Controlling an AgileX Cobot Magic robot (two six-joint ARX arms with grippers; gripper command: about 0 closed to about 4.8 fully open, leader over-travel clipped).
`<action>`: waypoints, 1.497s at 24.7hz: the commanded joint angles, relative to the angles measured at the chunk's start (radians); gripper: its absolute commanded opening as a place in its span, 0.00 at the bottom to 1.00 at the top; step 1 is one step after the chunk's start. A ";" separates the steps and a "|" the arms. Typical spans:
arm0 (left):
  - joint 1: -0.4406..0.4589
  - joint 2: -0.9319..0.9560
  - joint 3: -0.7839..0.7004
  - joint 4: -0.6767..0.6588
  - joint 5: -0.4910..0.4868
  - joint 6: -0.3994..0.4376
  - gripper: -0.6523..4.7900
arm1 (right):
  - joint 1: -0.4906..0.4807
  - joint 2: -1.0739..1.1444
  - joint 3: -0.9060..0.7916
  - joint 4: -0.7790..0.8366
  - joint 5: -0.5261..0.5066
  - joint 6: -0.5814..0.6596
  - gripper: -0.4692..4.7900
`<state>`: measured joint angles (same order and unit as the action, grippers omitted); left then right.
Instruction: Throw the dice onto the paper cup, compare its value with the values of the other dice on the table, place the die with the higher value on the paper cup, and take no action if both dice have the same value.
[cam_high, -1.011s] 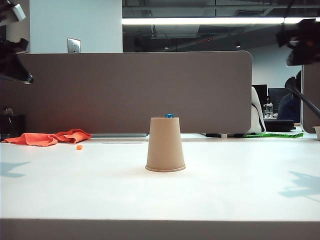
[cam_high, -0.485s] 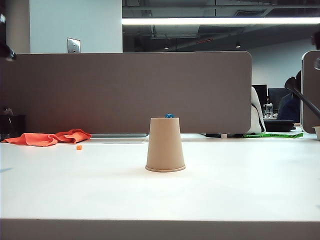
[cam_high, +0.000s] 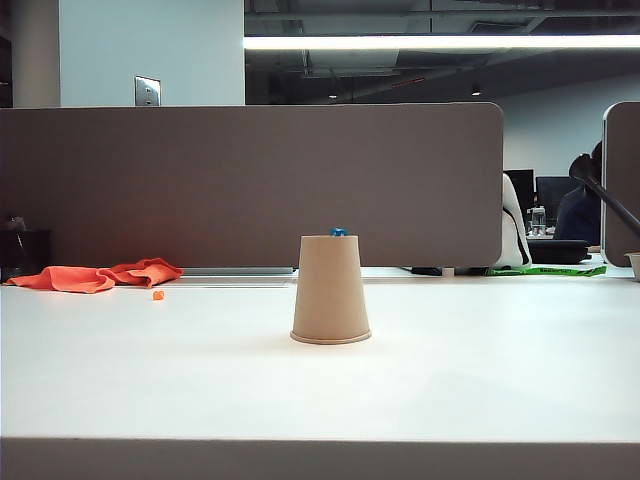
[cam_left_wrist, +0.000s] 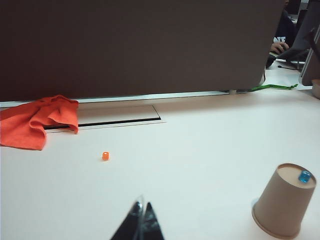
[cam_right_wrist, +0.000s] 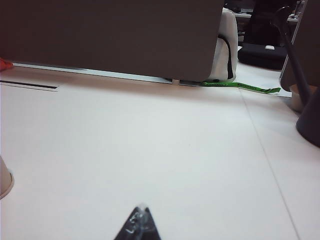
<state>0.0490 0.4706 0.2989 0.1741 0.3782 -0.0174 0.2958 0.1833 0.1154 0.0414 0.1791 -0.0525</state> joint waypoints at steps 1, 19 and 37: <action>0.000 -0.095 -0.008 -0.096 0.000 -0.002 0.11 | 0.002 -0.122 0.002 -0.087 -0.005 -0.005 0.09; 0.000 -0.465 -0.010 -0.447 -0.072 -0.140 0.11 | -0.064 -0.185 -0.029 -0.094 0.025 -0.034 0.09; 0.000 -0.465 -0.010 -0.465 -0.083 -0.068 0.11 | -0.384 -0.185 -0.095 0.135 -0.261 -0.026 0.09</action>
<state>0.0490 0.0044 0.2863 -0.3000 0.2886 -0.0898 -0.0895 -0.0017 0.0166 0.1631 -0.0757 -0.0803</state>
